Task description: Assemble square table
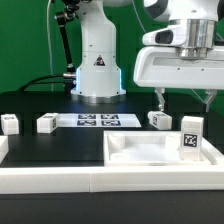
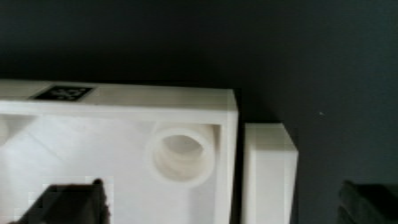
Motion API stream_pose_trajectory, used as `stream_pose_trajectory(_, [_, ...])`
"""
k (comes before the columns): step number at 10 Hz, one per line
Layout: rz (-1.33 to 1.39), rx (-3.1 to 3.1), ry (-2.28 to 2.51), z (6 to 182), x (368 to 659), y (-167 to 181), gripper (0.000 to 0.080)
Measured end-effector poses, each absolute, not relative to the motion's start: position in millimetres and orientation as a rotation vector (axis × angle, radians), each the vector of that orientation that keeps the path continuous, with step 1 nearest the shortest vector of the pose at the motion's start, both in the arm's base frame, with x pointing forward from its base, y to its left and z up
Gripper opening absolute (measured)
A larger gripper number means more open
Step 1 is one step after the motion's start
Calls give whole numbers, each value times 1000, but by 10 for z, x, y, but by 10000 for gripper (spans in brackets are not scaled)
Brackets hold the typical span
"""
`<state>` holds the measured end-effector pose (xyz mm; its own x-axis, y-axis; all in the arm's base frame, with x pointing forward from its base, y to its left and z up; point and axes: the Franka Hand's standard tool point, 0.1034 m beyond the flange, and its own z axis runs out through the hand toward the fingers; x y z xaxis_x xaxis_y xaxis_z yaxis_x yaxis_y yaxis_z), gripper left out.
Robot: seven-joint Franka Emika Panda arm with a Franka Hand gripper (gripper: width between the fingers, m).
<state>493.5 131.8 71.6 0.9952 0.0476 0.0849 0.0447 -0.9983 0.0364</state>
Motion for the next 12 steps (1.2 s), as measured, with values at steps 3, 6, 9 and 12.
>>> stream_pose_trajectory(3, [124, 3106, 102, 666, 4798, 1297, 649])
stream_pose_trajectory(6, [98, 3103, 120, 609, 4630, 1311, 649])
stream_pose_trajectory(9, [85, 3101, 177, 483, 4269, 1378, 649])
stream_pose_trajectory(12, [77, 3098, 261, 369, 3912, 1514, 649])
